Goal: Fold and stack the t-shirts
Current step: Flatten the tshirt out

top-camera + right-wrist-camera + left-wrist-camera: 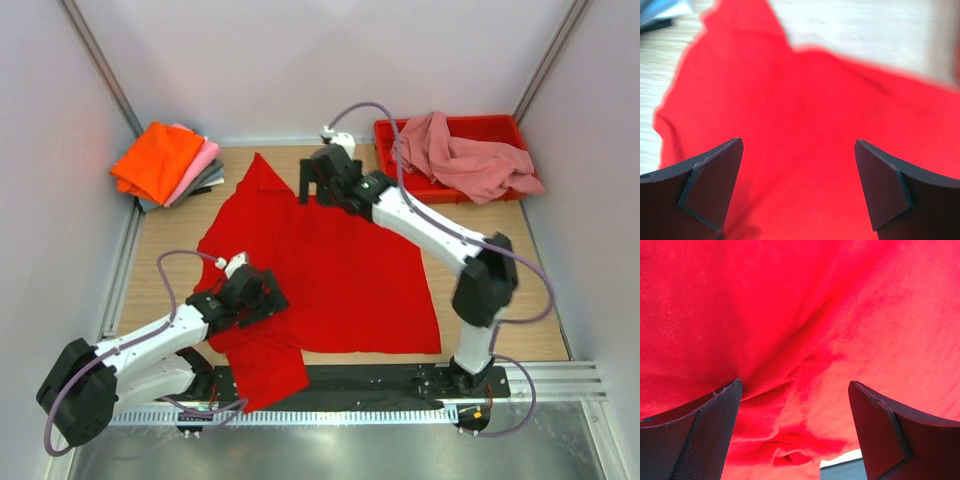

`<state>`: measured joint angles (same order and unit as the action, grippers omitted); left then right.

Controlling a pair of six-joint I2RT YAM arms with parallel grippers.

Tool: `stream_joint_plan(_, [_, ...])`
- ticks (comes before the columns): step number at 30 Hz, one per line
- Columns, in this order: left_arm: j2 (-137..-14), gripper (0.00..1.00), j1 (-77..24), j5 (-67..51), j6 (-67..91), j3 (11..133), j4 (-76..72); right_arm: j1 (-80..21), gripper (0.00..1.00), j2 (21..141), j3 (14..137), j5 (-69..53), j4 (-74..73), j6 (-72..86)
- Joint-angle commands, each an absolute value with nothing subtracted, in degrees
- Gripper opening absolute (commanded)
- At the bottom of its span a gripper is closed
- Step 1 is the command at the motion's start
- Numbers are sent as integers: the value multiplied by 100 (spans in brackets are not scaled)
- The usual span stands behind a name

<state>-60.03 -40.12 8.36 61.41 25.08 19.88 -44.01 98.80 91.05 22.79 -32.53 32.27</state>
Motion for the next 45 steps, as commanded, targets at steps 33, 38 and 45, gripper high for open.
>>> stream_joint_plan(33, [-4290, 65, -4263, 1556, 6838, 1055, 2267, -4359, 72, 16119, 14249, 827, 756, -185])
stream_joint_plan(38, [-4289, 64, -4280, 1600, 6847, 1037, 2276, -4351, 70, 16040, 14141, 931, 704, -211])
stream_joint_plan(45, [-4351, 63, -4298, 1643, 6873, 1072, 2268, -4289, 60, 16101, 14483, 730, 89, -79])
